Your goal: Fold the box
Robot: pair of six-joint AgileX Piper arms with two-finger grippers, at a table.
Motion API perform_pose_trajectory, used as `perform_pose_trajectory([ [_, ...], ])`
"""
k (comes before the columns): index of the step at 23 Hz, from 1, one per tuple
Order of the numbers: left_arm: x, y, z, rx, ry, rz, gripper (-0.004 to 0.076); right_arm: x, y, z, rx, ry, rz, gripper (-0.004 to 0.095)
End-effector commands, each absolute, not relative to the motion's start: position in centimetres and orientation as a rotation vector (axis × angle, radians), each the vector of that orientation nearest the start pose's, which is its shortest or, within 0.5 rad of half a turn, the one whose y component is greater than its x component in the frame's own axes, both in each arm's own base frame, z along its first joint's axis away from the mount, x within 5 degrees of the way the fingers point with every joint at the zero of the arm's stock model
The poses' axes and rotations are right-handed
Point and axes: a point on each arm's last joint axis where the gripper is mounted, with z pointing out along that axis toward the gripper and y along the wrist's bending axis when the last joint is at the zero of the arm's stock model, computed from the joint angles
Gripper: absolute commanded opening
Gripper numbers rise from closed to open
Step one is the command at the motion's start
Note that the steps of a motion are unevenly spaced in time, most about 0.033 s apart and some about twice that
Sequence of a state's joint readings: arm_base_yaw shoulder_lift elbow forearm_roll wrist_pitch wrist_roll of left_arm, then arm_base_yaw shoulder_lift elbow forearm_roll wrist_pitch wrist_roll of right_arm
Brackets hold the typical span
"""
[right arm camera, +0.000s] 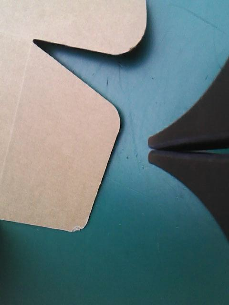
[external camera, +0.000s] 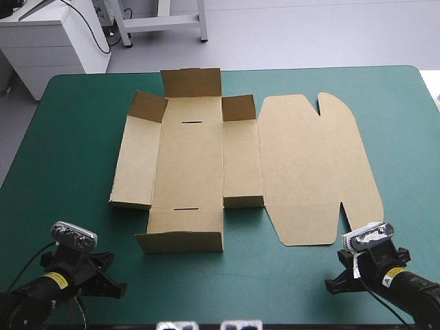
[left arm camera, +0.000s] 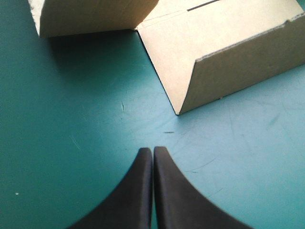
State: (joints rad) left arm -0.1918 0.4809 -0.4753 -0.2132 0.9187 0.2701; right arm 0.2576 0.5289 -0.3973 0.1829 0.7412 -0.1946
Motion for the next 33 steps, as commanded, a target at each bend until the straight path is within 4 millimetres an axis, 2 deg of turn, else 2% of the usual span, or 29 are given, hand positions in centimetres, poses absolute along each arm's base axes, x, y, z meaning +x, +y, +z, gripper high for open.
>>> perform_pose_trajectory([
  [1, 7.7, -3.2, 27.5, 0.443, 2.282, -0.251, -0.0008, 9.0, 3.5, 25.6, -0.419, 2.244, 0.247, -0.0020],
  [7, 7.9, -3.2, 29.3, 0.427, 2.198, -0.244, -0.0008, 9.0, 3.5, 25.6, -0.419, 2.244, 0.247, -0.0020],
  [12, 7.5, -3.0, 34.8, 0.419, 2.026, -0.211, -0.0008, 9.0, 3.5, 25.6, -0.419, 2.243, 0.247, -0.0020],
  [15, 8.3, -2.8, 36.5, 0.415, 2.011, -0.159, -0.0008, 9.0, 3.5, 25.6, -0.419, 2.243, 0.247, -0.0020],
  [18, 11.1, -3.0, 37.0, 0.428, 2.111, -0.114, 0.0000, 9.0, 3.5, 25.6, -0.420, 2.243, 0.245, -0.0020],
  [21, 15.1, -3.1, 36.6, 0.475, 2.215, 0.002, 0.0013, 9.0, 3.5, 25.6, -0.420, 2.243, 0.245, -0.0020],
  [25, 19.9, -4.3, 37.3, 0.548, 2.268, -0.021, 0.0020, 9.0, 3.5, 25.6, -0.420, 2.243, 0.245, -0.0020],
  [30, 22.8, -5.1, 37.8, 0.576, 2.284, -0.106, 0.0020, 9.0, 3.5, 25.6, -0.420, 2.243, 0.245, -0.0020],
  [33, 24.0, -4.4, 37.9, 0.550, 2.290, -0.242, 0.0019, 9.0, 3.5, 25.6, -0.420, 2.243, 0.245, -0.0020],
])
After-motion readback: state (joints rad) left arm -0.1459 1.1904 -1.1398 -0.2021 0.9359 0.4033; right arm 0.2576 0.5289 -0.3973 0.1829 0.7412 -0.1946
